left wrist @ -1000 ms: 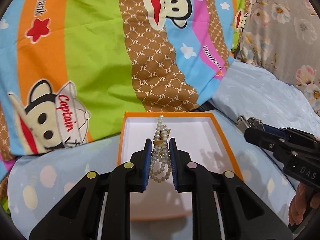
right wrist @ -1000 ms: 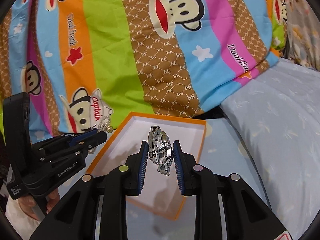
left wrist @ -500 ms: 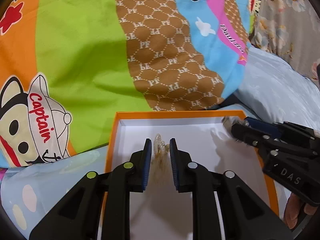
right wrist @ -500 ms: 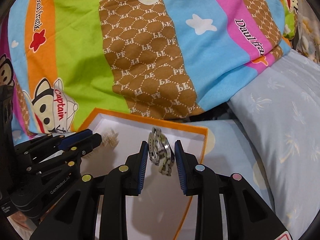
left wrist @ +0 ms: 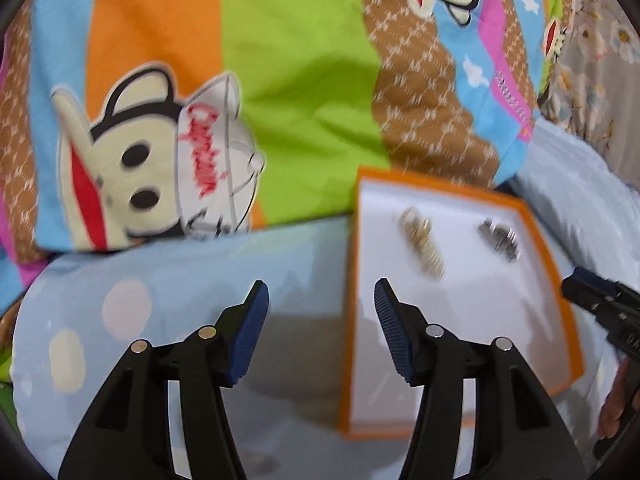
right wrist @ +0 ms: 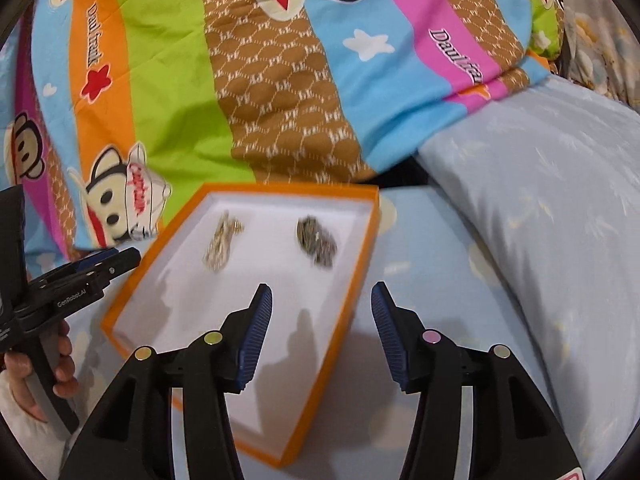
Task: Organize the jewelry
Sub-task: 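Move both open tools back over the remaining jewelry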
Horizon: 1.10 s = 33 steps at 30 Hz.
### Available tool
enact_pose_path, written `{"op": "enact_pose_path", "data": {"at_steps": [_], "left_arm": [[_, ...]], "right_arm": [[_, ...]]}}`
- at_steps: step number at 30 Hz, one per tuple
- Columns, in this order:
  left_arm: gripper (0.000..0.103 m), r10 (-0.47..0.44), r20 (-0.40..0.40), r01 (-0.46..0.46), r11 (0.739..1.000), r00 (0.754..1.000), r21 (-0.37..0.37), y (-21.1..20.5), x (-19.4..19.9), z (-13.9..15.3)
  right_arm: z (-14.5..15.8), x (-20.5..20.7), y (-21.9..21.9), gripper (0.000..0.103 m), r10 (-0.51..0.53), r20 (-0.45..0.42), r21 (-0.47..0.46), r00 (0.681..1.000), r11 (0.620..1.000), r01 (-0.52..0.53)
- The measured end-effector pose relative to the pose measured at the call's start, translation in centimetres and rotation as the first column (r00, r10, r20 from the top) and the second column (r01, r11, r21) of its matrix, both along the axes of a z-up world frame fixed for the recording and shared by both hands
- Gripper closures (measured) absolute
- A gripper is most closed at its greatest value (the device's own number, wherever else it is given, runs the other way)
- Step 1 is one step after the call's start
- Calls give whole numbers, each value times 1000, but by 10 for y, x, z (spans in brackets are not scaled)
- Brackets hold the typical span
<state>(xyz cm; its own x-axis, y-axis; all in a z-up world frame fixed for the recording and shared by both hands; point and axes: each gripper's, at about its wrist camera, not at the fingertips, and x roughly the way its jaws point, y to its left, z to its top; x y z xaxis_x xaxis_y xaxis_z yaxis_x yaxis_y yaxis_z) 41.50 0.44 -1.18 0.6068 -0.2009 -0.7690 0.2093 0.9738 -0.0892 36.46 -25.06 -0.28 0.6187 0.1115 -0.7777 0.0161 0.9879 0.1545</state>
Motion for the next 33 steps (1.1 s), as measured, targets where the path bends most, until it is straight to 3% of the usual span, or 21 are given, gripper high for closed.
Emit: {"op": "enact_pose_path", "data": {"at_steps": [6, 8, 12, 24, 29, 31, 33], "left_arm": [[56, -9, -59, 10, 1000, 998, 17, 1, -29, -19], [63, -21, -70, 22, 1000, 997, 13, -2, -40, -18], [63, -37, -84, 38, 999, 996, 7, -4, -66, -17], [64, -31, -75, 30, 1000, 997, -6, 3, -134, -14], [40, 10, -23, -11, 999, 1000, -51, 18, -158, 12], [32, 40, 14, -39, 998, 999, -59, 29, -176, 25], [27, 74, 26, -72, 995, 997, -71, 42, -193, 32]], "right_arm": [[-24, -23, 7, 55, 9, -75, 7, 997, 1000, -8], [-24, -30, 7, 56, 4, -71, 4, 997, 1000, -3], [-24, -47, 6, 65, 15, -87, 17, 996, 1000, -13], [-18, -113, 11, 65, 29, -95, 6, 995, 1000, -28], [14, -146, 3, 62, 4, -16, 43, 1000, 999, -3], [22, -169, 1, 52, -3, 6, 48, 1000, 999, 2], [23, -190, 1, 36, -19, 17, 64, 1000, 998, 18]]}}
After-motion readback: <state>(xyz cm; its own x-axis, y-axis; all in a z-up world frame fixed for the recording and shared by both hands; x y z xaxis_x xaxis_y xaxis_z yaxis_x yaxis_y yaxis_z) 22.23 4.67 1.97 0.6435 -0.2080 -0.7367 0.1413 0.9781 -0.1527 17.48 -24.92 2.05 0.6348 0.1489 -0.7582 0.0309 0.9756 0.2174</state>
